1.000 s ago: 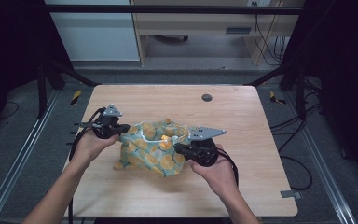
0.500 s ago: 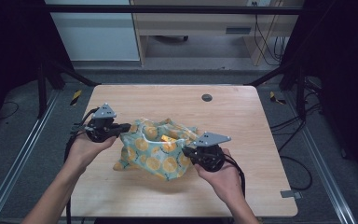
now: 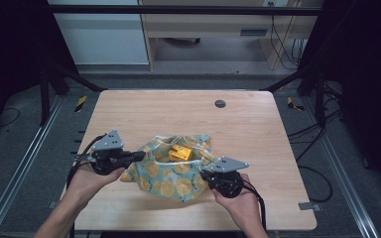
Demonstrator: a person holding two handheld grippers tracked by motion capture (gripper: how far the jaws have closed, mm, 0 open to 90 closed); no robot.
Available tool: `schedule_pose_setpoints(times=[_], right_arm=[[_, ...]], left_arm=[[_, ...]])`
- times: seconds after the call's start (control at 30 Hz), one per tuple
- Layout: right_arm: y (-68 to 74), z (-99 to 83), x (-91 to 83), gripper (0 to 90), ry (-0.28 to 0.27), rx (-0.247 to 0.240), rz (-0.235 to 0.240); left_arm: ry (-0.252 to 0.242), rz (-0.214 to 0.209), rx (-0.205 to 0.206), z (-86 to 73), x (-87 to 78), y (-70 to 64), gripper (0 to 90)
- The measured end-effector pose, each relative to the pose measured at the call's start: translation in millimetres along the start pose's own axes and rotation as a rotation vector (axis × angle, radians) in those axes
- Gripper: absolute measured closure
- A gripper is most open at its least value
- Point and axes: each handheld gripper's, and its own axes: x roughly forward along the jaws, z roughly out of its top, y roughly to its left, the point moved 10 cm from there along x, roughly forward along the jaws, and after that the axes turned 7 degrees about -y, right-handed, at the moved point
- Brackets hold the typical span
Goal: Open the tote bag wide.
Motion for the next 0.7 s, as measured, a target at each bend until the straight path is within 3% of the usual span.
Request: schedule_pose_setpoints(times=[0.2, 0.43, 0.63, 0.7], right_arm=[[-1.6, -5.2, 3.4, 74.9, 0.019, 0.011, 0.000], [-5.4, 19.9, 0.6, 62.3, -0.014, 0.004, -0.013], [-19.9, 34.7, 4.4, 55.2, -0.019, -0.018, -0.051], [-35.6, 34.8, 13.9, 50.8, 0.013, -0.028, -0.084]], left_arm=[[0.016, 0.003, 0.005, -7.4, -2.6, -1.5, 90.0], [0.025, 0.003, 0.004, -9.7, -2.7, 0.0, 90.0], [0.031, 0.005, 0.002, -11.0, -3.2, 2.5, 90.0], [0.037, 0.006, 0.005, -11.7, -3.0, 3.0, 90.0]])
